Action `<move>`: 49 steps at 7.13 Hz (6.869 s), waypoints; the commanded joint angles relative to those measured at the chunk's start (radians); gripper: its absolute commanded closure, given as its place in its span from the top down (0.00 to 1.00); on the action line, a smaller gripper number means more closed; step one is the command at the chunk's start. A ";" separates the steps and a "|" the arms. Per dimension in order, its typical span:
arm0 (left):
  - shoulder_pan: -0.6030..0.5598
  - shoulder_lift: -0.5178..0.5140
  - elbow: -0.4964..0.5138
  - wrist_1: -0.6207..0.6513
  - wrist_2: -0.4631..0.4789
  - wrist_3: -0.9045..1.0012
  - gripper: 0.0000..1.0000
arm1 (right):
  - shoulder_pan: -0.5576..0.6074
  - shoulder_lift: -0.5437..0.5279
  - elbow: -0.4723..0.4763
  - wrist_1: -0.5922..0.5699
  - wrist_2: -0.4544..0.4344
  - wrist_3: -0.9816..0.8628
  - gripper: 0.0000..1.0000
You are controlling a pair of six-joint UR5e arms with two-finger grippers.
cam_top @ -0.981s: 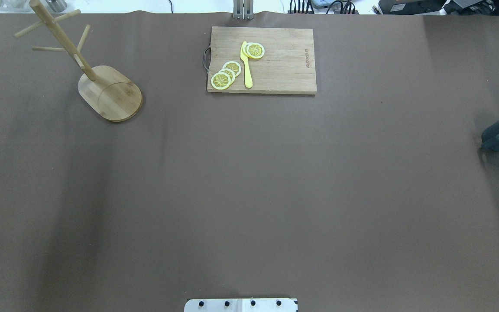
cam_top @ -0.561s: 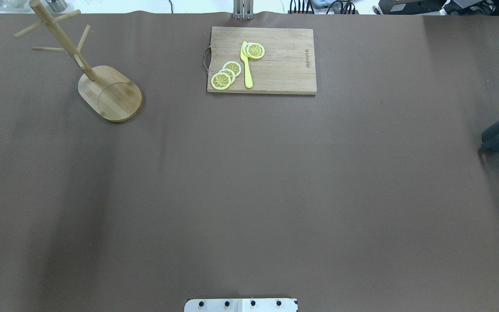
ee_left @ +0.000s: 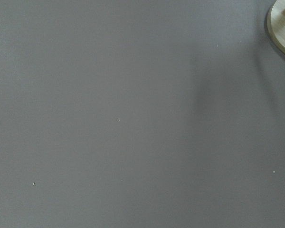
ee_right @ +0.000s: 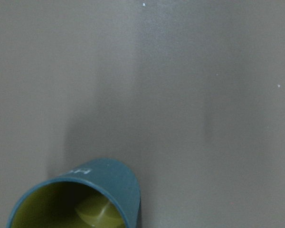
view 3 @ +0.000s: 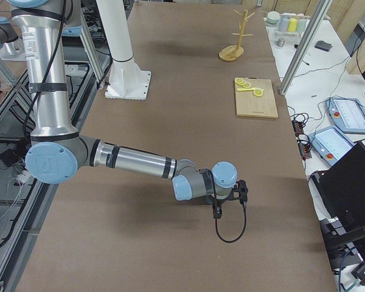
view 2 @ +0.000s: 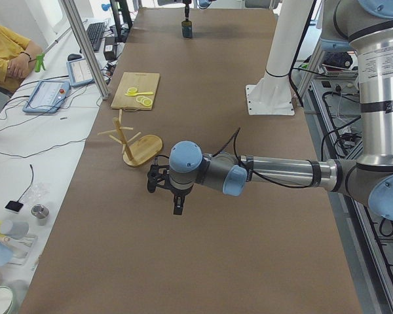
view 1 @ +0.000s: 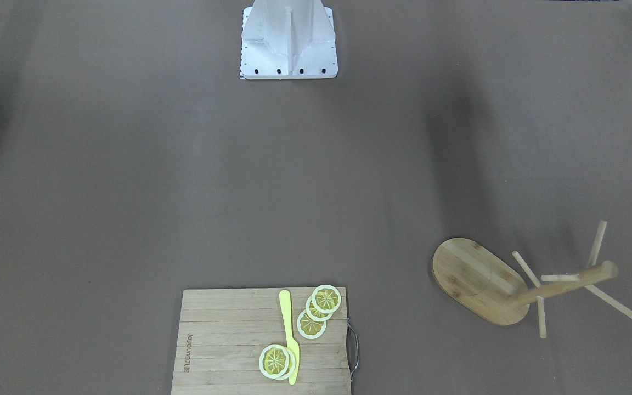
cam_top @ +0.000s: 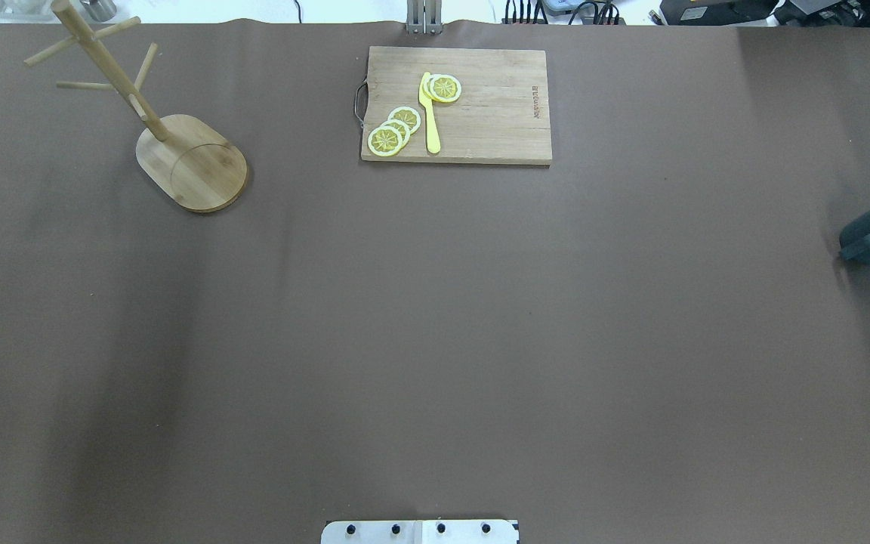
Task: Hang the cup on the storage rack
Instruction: 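Grasp the blue mug lying on its side with the right gripper, then set the blue mug upright mid-table with right gripper while left arm approaches, then grasp the blue mug by its rim with the left gripper while the right arm withdraws, then lift the blue mug with the left gripper and carry it to the wooden mug tree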
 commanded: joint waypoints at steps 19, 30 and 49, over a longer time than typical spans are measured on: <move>0.736 -0.487 -0.016 -0.552 0.255 -0.327 0.97 | -0.836 0.408 0.544 -0.284 -0.353 0.888 0.00; 1.124 -0.585 0.218 -0.790 0.680 -0.310 0.92 | -0.651 0.446 0.469 -0.281 -0.210 0.805 1.00; 1.045 -0.526 0.252 -1.141 0.870 -0.628 0.00 | -0.238 0.053 0.505 -0.276 -0.029 0.246 1.00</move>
